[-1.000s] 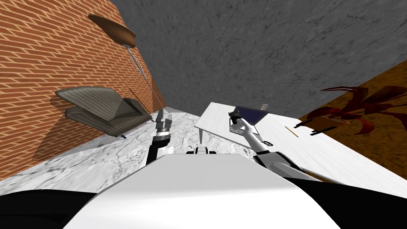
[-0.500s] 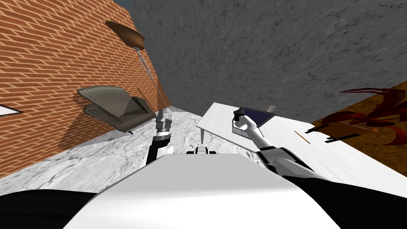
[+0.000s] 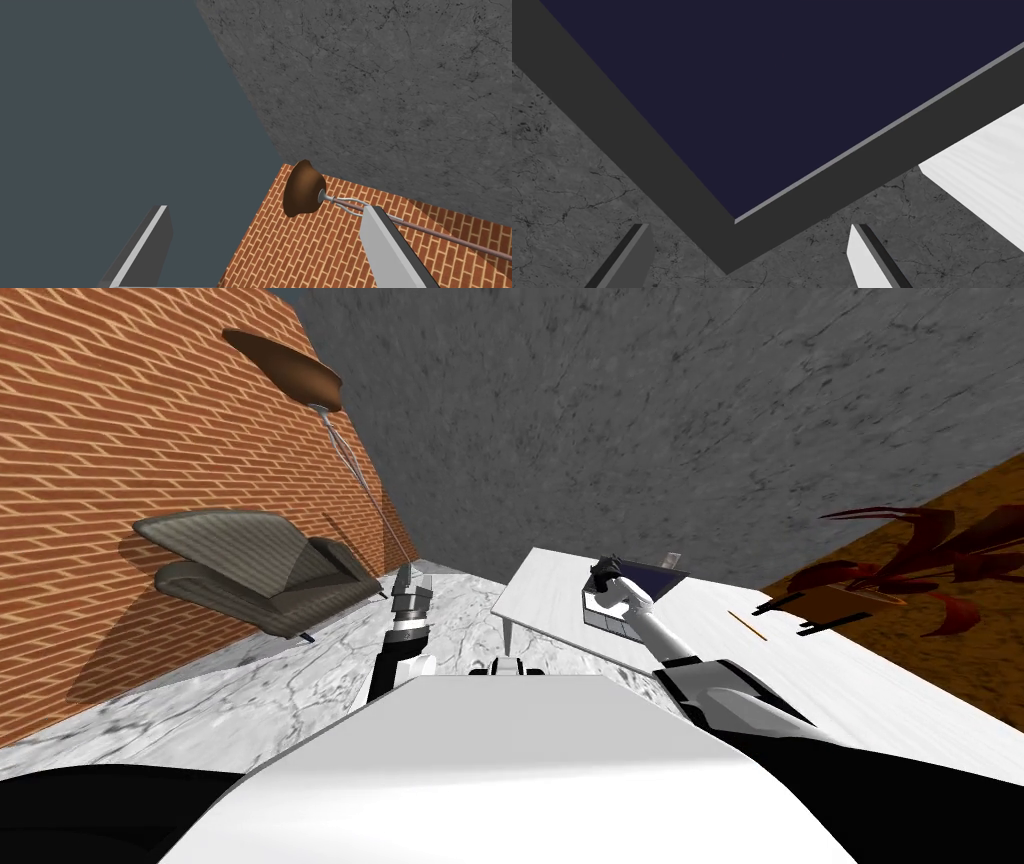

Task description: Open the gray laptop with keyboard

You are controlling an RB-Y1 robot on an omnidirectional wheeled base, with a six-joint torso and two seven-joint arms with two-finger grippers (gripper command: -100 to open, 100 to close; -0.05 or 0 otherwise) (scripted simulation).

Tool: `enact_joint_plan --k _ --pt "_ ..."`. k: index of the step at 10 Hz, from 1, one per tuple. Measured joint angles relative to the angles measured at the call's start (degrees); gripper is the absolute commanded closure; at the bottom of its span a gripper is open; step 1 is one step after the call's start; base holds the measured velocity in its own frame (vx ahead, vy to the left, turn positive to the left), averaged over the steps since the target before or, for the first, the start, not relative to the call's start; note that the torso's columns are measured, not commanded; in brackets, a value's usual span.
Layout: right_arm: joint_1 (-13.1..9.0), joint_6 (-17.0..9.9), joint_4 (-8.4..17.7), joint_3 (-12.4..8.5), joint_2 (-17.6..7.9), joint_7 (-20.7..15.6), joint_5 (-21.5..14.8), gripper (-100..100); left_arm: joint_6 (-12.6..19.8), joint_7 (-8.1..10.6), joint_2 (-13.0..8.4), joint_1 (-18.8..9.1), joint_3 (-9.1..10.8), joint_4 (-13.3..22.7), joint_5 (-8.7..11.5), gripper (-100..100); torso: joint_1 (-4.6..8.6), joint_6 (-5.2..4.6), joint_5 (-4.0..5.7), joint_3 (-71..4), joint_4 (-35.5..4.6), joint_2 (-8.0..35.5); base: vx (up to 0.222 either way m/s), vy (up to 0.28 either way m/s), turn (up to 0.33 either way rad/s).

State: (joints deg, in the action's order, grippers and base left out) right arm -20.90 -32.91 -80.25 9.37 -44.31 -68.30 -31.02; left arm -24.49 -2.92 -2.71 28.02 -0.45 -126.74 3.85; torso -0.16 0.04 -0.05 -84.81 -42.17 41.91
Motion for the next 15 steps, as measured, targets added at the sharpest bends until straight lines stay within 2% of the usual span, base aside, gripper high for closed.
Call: enact_joint_plan --k 1,2,4,7,9,11,13,15 --pt "0.4 1.0 -0.4 0.1 -0.7 -0.1 0.8 -100 0.0 0.0 0.0 0.0 0.0 0.0 0.0 0 0.09 0.01 0.04 0.1 -0.1 0.2 0.074 0.047 -0.037" --pt "0.5 1.3 -0.5 0.1 -0.8 -0.1 0.9 100 0.0 0.0 0.0 0.0 0.0 0.0 0.0 0 0.33 0.06 0.13 0.4 -0.1 0.6 -0.06 -0.033 0.161" --pt "-0.7 -0.1 0.4 -0.6 -0.2 0.0 -0.5 100 0.0 0.0 0.0 -0.1 0.01 0.0 0.0 0 0.5 0.36 0.45 0.4 0.2 0.5 -0.155 -0.114 0.245" --pt "-2.2 -1.6 1.4 -0.6 1.4 0.4 -2.4 100 0.0 0.0 0.0 0.0 0.01 0.0 0.0 0 0.31 -0.27 0.26 0.0 0.2 0.0 -0.096 -0.042 0.159" --pt "0.7 -1.8 -1.0 -3.4 3.7 3.0 -5.4 100 0.0 0.0 0.0 0.0 0.01 0.0 0.0 0 0.38 0.15 0.29 -0.2 0.3 -0.3 -0.008 -0.03 0.104" --pt "0.9 -1.4 -0.9 -3.7 4.5 4.1 -8.9 100 0.0 0.0 0.0 0.0 0.01 0.0 0.0 0 0.45 -0.05 0.28 -0.1 0.2 -0.2 0.01 -0.014 0.108" --pt "3.8 -2.0 -3.8 -6.6 6.8 6.5 -12.0 100 0.0 0.0 0.0 0.0 0.01 0.0 0.0 0 0.5 0.17 0.5 -0.1 0.4 -0.2 -0.002 -0.034 0.11" --pt "4.1 -1.4 -3.3 -6.7 7.7 7.7 -15.7 100 0.0 0.0 0.0 0.0 0.0 0.0 0.0 0 0.66 -0.19 0.44 -0.1 0.3 -0.1 -0.002 -0.005 0.112"
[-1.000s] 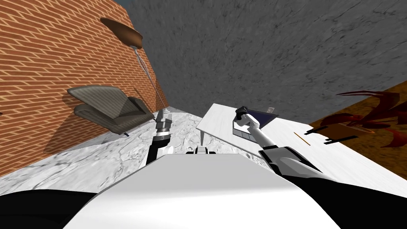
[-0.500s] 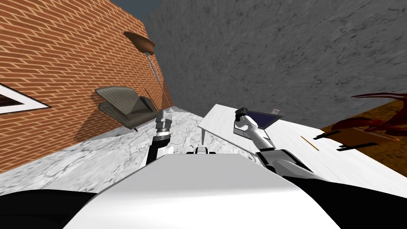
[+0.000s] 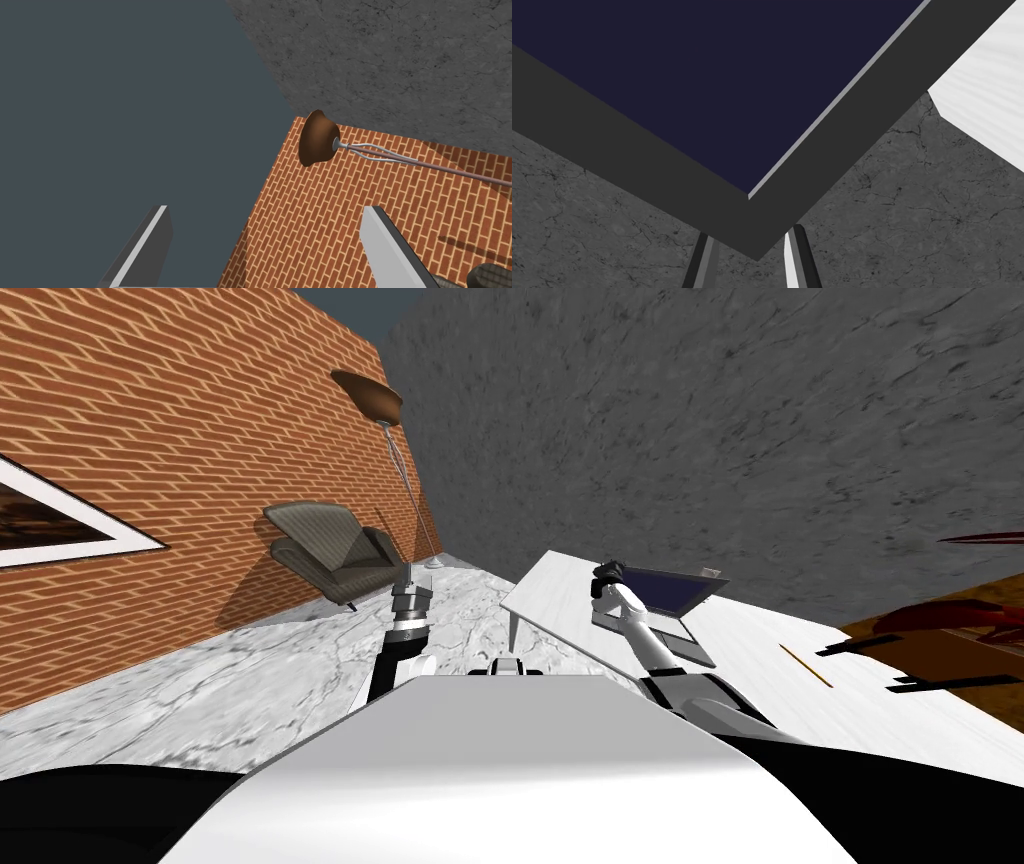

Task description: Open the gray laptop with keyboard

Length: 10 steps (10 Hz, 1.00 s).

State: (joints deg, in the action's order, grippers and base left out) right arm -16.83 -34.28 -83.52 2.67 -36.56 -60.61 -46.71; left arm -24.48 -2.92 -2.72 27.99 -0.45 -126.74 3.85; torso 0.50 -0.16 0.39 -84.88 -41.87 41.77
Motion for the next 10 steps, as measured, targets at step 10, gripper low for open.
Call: enact_joint_plan --k 10 --pt "9.3 0.1 -6.5 -8.7 9.1 9.6 -18.2 100 0.0 0.0 0.0 0.0 0.0 0.0 0.0 0 0.25 0.1 0.3 0.0 0.2 -0.1 -0.006 -0.023 0.104"
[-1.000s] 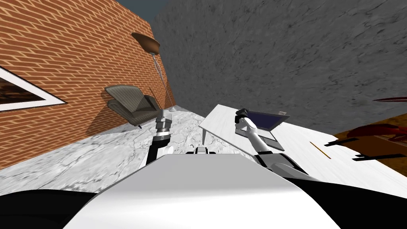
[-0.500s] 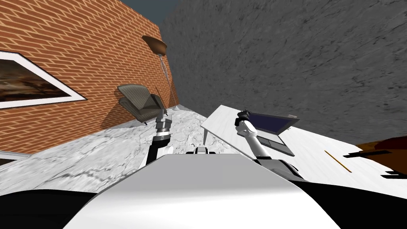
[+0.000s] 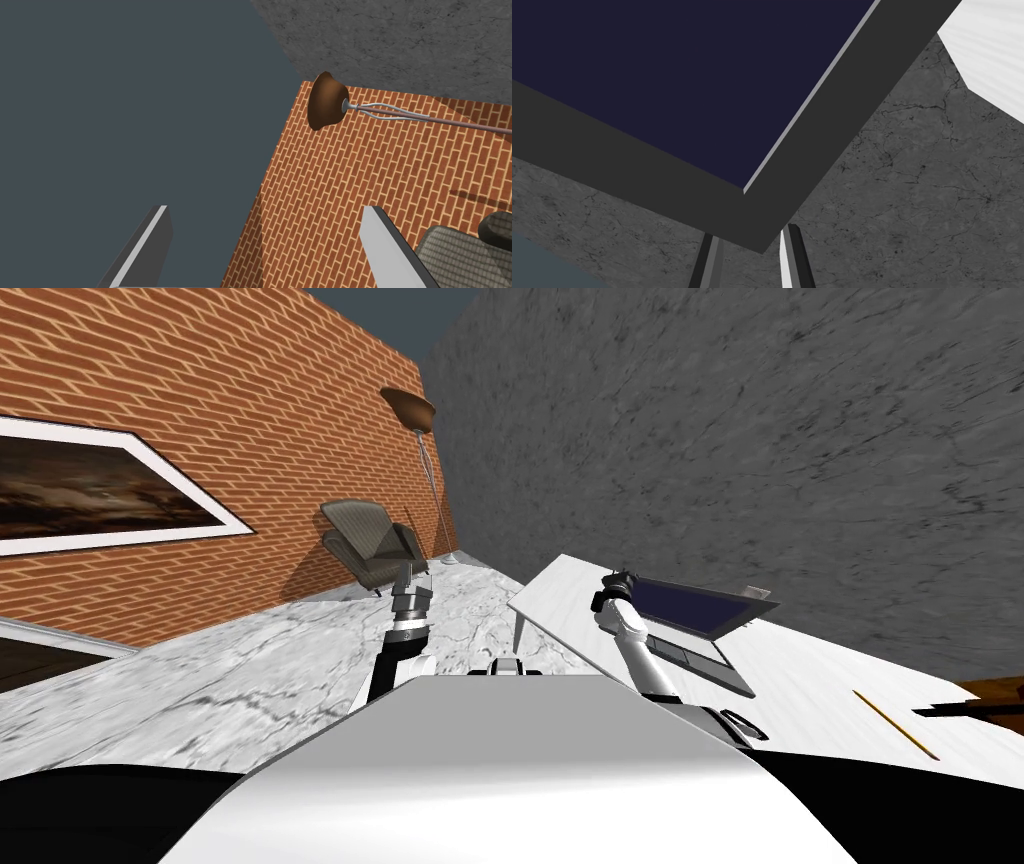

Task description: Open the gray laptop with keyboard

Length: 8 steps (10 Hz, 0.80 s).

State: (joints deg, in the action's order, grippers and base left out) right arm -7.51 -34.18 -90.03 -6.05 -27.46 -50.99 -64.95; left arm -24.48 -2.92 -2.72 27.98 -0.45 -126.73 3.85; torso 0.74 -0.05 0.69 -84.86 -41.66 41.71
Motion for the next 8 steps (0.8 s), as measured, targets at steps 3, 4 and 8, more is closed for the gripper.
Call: enact_joint_plan --k 3,4,8 --pt "0.5 0.4 0.6 -0.4 0.6 1.8 -5.3 100 0.0 0.0 0.0 0.0 0.0 0.0 0.0 0 0.04 -0.1 -0.16 0.0 -0.2 0.0 -0.001 -0.008 0.068" --pt "1.9 0.5 -0.3 -2.2 1.9 3.5 -7.4 100 0.0 0.0 0.0 0.0 0.0 0.0 0.0 0 0.06 0.14 -0.06 0.0 -0.1 0.0 -0.011 -0.051 0.179" --pt "5.0 0.6 -2.6 -5.4 4.8 6.6 -13.8 100 0.0 0.0 0.0 0.0 0.0 0.0 0.0 0 -0.01 0.14 -0.09 0.0 -0.1 -0.1 -0.007 -0.021 0.11"
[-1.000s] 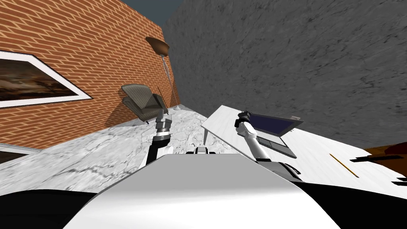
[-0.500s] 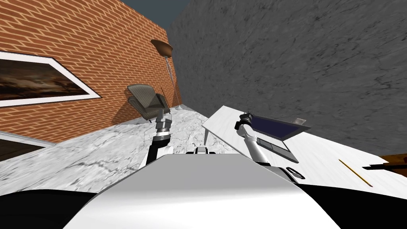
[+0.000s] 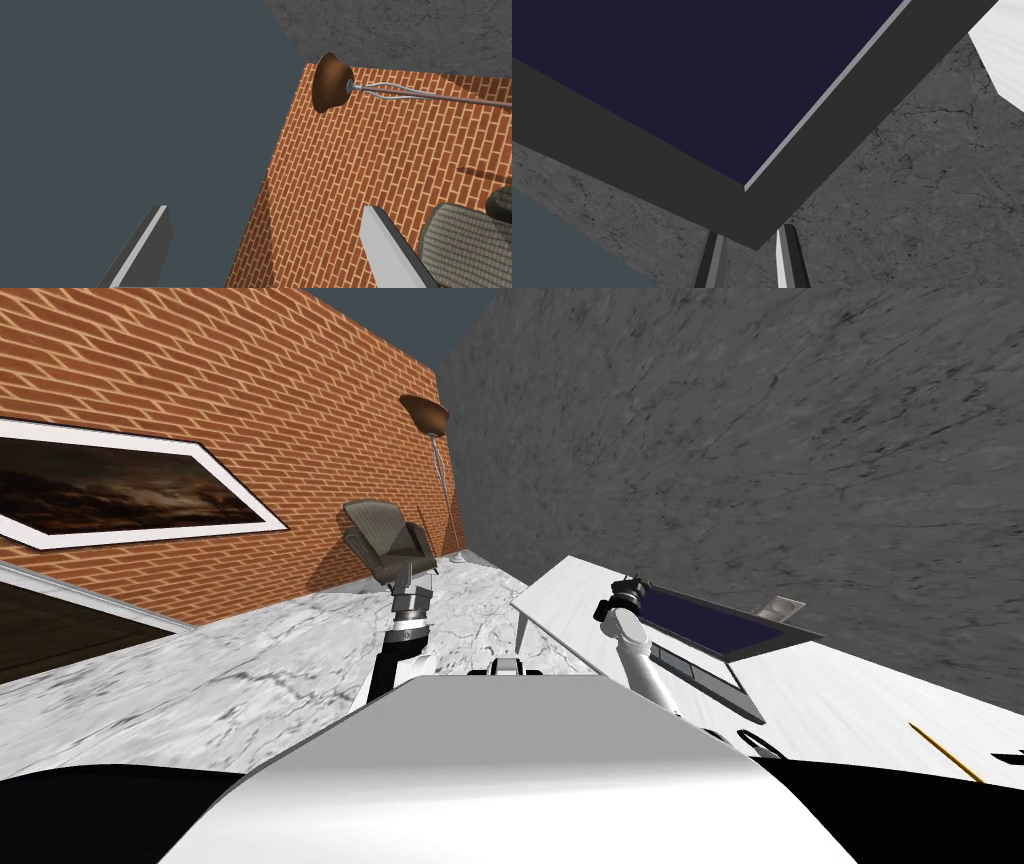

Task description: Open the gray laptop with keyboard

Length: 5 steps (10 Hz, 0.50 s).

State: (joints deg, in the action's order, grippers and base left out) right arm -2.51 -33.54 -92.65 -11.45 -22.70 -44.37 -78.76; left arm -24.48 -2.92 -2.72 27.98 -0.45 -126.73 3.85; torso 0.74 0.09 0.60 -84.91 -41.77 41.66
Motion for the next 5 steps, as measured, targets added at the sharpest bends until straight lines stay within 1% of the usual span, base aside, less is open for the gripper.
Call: enact_joint_plan --k 1,2,3,4,5 --pt "1.4 -0.1 -1.0 -0.9 1.3 1.7 -2.2 100 0.0 0.0 0.0 0.0 0.0 0.0 0.0 0 0.05 -0.07 0.13 0.0 0.1 0.0 -0.014 -0.014 0.009" --pt "1.8 0.0 -0.8 -1.1 1.8 2.6 -4.2 100 0.0 0.0 0.0 0.0 0.0 0.0 0.0 0 0.15 -0.21 0.1 0.0 0.0 0.0 -0.004 0.009 -0.025" --pt "2.0 0.0 -0.9 -1.1 2.0 2.7 -5.8 100 0.0 0.0 0.0 0.0 0.0 0.0 0.0 0 0.12 -0.24 0.03 0.0 0.0 0.0 -0.002 -0.023 0.227" --pt "3.5 0.1 -2.2 -2.8 3.4 3.9 -7.4 100 0.0 0.0 0.0 0.0 0.0 0.0 0.0 0 0.17 -0.12 0.06 0.1 0.0 0.1 -0.009 -0.049 0.155" --pt "4.7 -0.1 -2.7 -3.6 4.6 6.0 -10.1 100 0.0 0.0 0.0 0.0 0.0 0.0 0.0 0 0.27 -0.17 0.2 0.1 0.1 0.0 -0.013 -0.016 0.037"
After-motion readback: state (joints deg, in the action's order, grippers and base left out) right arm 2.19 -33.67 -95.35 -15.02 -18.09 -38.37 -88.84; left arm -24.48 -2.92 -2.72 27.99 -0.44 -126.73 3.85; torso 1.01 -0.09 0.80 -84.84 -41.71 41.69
